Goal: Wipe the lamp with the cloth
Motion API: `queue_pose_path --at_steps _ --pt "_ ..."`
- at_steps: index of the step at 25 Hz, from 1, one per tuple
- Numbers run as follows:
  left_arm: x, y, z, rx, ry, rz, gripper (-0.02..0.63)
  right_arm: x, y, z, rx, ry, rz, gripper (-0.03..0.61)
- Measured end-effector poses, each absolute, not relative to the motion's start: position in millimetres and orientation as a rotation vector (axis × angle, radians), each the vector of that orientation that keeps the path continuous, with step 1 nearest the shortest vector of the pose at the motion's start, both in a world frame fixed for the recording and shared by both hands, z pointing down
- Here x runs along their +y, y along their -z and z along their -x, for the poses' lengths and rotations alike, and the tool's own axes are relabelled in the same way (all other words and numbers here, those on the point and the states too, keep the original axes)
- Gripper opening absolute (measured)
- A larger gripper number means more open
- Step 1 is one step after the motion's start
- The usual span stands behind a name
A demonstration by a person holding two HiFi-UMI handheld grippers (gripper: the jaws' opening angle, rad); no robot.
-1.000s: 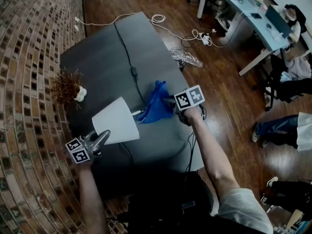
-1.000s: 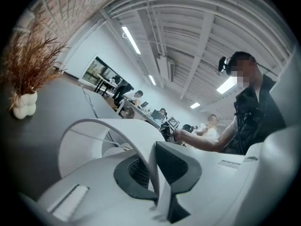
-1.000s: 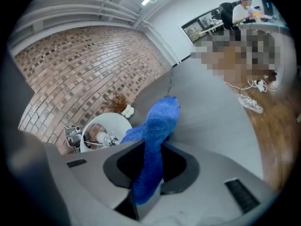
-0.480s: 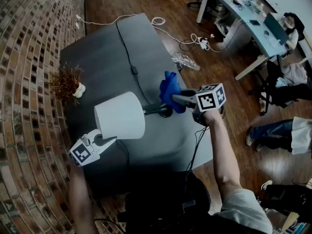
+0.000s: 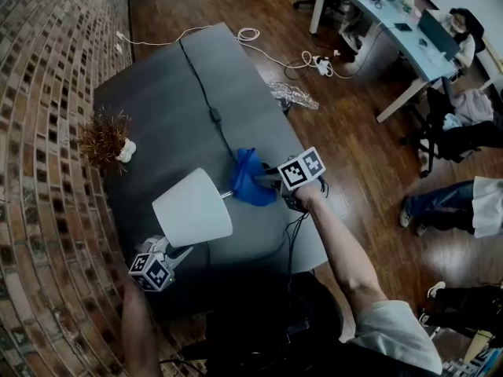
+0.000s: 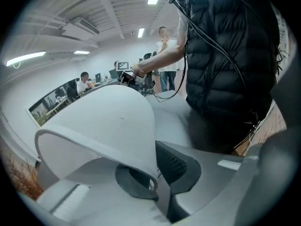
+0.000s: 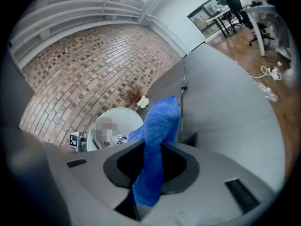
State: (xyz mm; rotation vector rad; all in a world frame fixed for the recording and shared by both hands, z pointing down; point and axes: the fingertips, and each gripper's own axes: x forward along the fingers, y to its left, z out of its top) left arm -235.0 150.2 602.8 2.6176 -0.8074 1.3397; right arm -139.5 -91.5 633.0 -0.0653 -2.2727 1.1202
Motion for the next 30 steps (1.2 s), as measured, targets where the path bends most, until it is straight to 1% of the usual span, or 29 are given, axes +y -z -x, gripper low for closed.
queue_pose_path --at_steps 5,9,11,13,15,17,19,20,21,22,23,24,25,26,27,29,30 --pt "159.3 -623.9 236.9 -0.79 -1.482 -2.588 0.005 -124.9 -637.2 90.2 -2.248 -1.084 -0.035 0.078" --pt "160.7 -631.7 237.7 -0.81 -1.534 -2.562 0.005 -160.1 -635.5 41.1 -2.201 -0.845 -0.255 0.077" --pt "163.3 -635.8 236.2 -0.838 -1.503 -2.554 0.005 -158.5 -602.2 49.0 -2.276 -0.781 -0.252 0.077" --pt "165.7 -639.2 233.9 -0.886 -1.456 -2.536 0.006 -137.8 -564.1 85.5 -2.398 -0.735 -0.133 0.077" --pt "164.9 -637.7 232.3 -0.977 -1.368 -2.515 0.021 -105.4 -563.6 125.0 -2.401 -0.548 -0.013 0.077" --pt "163.1 -631.9 234.3 -1.071 -1.208 -2.452 0.059 -75.2 -600.3 148.4 -2.265 -0.286 0.039 0.077" --pt "165.9 -625.6 239.1 -1.106 -1.019 -2.338 0.271 -61.7 -629.9 153.5 -2.171 -0.21 0.03 0.077" --pt "168.7 -620.8 243.1 -1.124 -0.894 -2.278 0.359 -61.7 -631.5 152.2 -2.168 -0.24 0.014 0.077" --pt "169.8 -611.1 248.7 -1.157 -0.705 -2.219 0.414 -64.1 -626.1 150.5 -2.181 -0.28 0.002 0.077" --pt "167.9 -595.1 257.0 -1.195 -0.431 -2.144 0.435 -66.5 -621.1 148.7 -2.195 -0.31 0.0 0.077" --pt "162.1 -574.3 268.8 -1.217 -0.093 -2.038 0.471 -67.5 -620.9 146.8 -2.201 -0.325 0.006 0.077" --pt "152.7 -552.4 282.2 -1.207 0.245 -1.908 0.492 -67.1 -624.2 145.2 -2.203 -0.328 0.017 0.077" --pt "141.1 -534.6 293.6 -1.172 0.508 -1.785 0.492 -66.0 -628.8 143.8 -2.201 -0.324 0.029 0.077" --pt "129.3 -524.8 299.6 -1.139 0.649 -1.702 0.493 -64.7 -632.6 143.0 -2.2 -0.318 0.038 0.077" --pt "118.6 -524.1 300.0 -1.132 0.663 -1.667 0.492 -63.5 -633.7 142.7 -2.2 -0.315 0.043 0.077" --pt "102.6 -542.0 297.2 -1.184 0.474 -1.638 0.492 -61.0 -631.2 144.0 -2.205 -0.317 0.043 0.077" --pt "97.2 -551.7 298.7 -1.214 0.398 -1.596 0.443 -59.1 -631.4 145.1 -2.209 -0.32 0.046 0.077"
